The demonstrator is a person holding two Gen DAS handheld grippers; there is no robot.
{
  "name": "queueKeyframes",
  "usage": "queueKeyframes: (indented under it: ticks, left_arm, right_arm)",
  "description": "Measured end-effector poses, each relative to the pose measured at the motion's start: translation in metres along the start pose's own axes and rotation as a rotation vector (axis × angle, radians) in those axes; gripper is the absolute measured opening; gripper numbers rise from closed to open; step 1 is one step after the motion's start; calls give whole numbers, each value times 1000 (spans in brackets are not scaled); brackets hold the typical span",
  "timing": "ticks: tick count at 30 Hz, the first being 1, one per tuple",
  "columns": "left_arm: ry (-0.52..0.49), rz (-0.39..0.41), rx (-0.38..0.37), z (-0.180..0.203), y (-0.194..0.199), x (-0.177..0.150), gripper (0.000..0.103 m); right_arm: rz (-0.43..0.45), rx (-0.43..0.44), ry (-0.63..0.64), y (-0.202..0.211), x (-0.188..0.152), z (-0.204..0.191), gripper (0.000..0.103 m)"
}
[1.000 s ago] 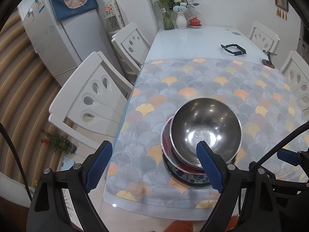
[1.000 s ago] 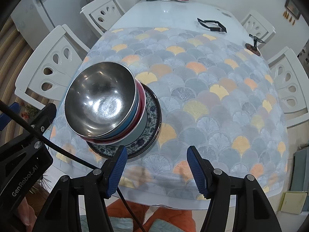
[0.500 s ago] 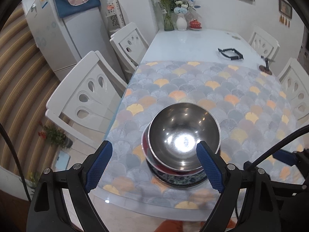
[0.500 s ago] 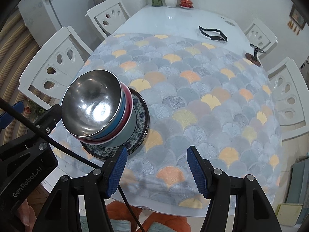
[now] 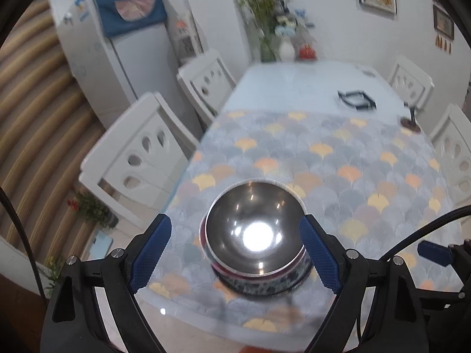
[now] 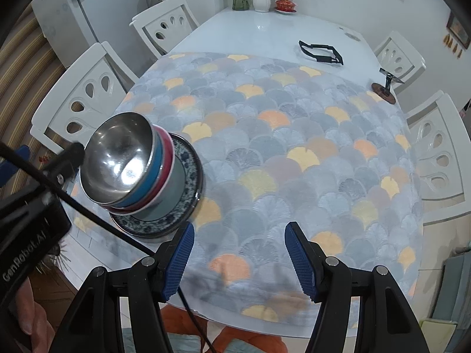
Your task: Organize plates and bowls
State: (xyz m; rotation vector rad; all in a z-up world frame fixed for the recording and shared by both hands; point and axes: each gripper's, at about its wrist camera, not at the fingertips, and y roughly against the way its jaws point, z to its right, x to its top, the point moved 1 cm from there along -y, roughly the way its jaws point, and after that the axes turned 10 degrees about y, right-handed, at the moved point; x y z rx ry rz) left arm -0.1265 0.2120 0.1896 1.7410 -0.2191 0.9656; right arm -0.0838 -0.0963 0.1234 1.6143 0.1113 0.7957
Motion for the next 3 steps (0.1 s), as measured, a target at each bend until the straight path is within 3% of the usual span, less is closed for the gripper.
queueKeyframes:
  ticks: [3]
  left_arm:
    - [-13,-1,0,13,3,1,88]
  right_arm:
    - [15,-20,13,4,-1,10,62]
